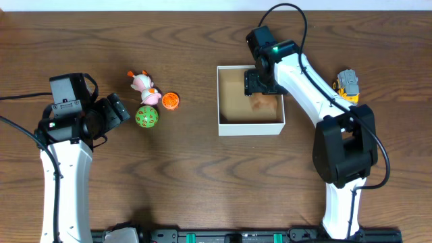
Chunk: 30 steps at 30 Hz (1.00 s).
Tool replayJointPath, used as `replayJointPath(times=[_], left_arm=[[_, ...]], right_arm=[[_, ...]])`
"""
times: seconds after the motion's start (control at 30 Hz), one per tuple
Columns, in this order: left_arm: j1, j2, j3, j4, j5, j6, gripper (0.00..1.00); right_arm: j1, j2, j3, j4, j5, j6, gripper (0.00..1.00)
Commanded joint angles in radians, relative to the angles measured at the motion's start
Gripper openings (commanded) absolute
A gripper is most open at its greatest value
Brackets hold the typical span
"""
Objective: Pack container
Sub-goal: 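Move the right gripper to the yellow toy truck and grasp it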
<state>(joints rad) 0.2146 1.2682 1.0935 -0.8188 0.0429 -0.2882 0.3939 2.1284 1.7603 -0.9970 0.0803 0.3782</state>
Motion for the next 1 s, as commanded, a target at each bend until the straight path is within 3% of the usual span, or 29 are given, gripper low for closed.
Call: replayJointPath(times=[0.0, 0.27, 0.47, 0.73, 0.97], left_arm=[[0.004, 0.006, 0.021, -0.003, -0.002, 0.005, 0.98], [0.004, 0.006, 0.021, -0.003, -0.002, 0.005, 0.98], [0.004, 0.006, 0.021, -0.003, -0.002, 0.005, 0.98], [0.004, 0.006, 0.021, -0.003, -0.002, 0.005, 0.98], [0.004, 0.006, 0.021, -0.003, -0.002, 0.005, 0.98]], right_arm=[[-0.009, -0.078, 0.006, 0.011, 0.029, -0.036, 0.81], [-0.026, -0.272, 0.006, 0.008, 0.114, -0.051, 0.87], [-0.163, -0.385, 0.006, -0.023, 0.185, -0.073, 0.93], [-0.482, -0.3, 0.001, -0.043, 0.082, -0.152, 0.94], [-0.588, -0.158, 0.001, -0.019, -0.011, -0.313, 0.99]])
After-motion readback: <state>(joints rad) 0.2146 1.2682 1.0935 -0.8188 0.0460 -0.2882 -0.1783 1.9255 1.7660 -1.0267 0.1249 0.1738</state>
